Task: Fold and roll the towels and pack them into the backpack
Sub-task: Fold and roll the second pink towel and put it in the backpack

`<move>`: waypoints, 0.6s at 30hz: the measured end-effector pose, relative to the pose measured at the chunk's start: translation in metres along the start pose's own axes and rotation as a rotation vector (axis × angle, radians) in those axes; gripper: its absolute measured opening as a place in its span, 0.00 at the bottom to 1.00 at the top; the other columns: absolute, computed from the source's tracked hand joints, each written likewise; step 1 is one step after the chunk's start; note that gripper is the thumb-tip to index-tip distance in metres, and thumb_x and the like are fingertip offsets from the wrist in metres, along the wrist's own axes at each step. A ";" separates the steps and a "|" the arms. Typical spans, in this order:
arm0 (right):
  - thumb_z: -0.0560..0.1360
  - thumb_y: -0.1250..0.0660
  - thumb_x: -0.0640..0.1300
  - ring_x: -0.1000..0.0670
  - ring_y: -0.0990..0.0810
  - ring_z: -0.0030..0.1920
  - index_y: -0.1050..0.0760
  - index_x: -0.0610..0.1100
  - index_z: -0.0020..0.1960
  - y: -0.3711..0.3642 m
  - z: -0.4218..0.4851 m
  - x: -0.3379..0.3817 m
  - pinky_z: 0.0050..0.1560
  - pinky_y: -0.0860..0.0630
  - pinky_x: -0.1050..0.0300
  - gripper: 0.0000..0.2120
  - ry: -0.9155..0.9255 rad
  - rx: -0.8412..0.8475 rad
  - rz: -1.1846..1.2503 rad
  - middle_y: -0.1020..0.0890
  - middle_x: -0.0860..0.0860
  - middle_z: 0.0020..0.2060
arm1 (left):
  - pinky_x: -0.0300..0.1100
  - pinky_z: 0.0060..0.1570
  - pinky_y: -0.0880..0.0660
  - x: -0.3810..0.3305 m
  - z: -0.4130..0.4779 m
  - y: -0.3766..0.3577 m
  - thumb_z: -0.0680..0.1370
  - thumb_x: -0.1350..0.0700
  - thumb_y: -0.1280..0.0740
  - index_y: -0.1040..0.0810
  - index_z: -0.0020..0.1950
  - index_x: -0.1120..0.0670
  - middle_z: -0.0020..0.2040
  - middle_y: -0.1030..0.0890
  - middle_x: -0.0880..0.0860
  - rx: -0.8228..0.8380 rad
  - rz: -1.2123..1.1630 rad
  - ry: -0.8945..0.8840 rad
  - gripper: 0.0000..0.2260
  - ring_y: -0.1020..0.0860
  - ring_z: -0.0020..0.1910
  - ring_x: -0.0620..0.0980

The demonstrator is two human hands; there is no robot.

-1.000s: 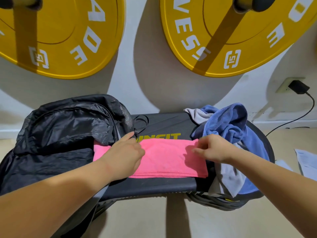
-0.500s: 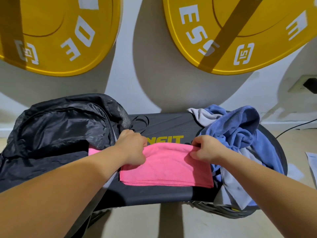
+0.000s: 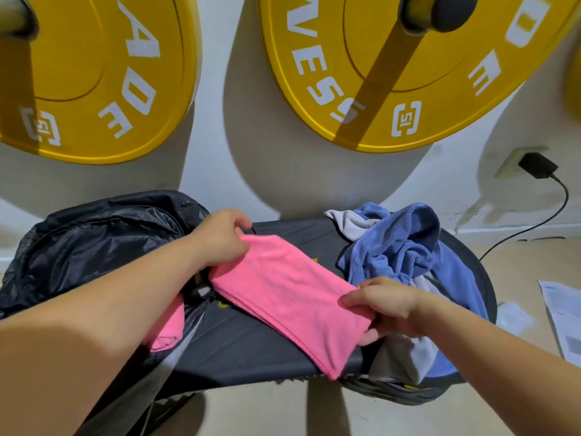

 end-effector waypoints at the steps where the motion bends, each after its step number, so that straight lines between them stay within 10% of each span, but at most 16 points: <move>1: 0.78 0.31 0.41 0.41 0.16 0.37 0.23 0.34 0.56 -0.011 0.001 -0.003 0.40 0.15 0.45 0.11 -0.034 0.052 0.053 0.16 0.40 0.39 | 0.37 0.48 0.28 -0.007 0.007 0.008 0.71 0.66 0.31 0.19 0.60 0.55 0.48 0.17 0.53 -0.133 0.008 -0.053 0.18 0.18 0.50 0.55; 5: 0.81 0.38 0.45 0.41 0.15 0.36 0.26 0.35 0.55 -0.050 0.006 -0.019 0.40 0.16 0.46 0.13 -0.123 0.175 0.032 0.17 0.38 0.42 | 0.37 0.53 0.30 -0.030 0.011 0.005 0.74 0.66 0.32 0.22 0.66 0.56 0.58 0.20 0.55 -0.340 -0.045 -0.207 0.21 0.21 0.52 0.53; 12: 0.80 0.37 0.53 0.43 0.19 0.26 0.30 0.40 0.44 -0.047 0.013 -0.028 0.30 0.18 0.52 0.16 -0.079 0.039 -0.095 0.17 0.38 0.33 | 0.39 0.46 0.25 -0.013 -0.026 -0.073 0.72 0.52 0.28 0.19 0.45 0.51 0.46 0.17 0.49 0.155 0.251 -0.064 0.05 0.19 0.49 0.52; 18: 0.82 0.37 0.54 0.47 0.25 0.23 0.29 0.40 0.43 -0.050 0.010 -0.027 0.26 0.24 0.57 0.17 -0.042 0.058 -0.146 0.19 0.44 0.29 | 0.45 0.51 0.25 0.002 -0.074 -0.132 0.74 0.46 0.28 0.28 0.59 0.57 0.57 0.21 0.56 0.366 0.345 0.025 0.21 0.22 0.55 0.57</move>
Point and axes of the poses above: each hand's wrist, its own z-axis towards the middle knuckle, its own y-axis out of the back of the hand, x = y × z, the point moved 7 cm from there along z, towards the middle knuckle
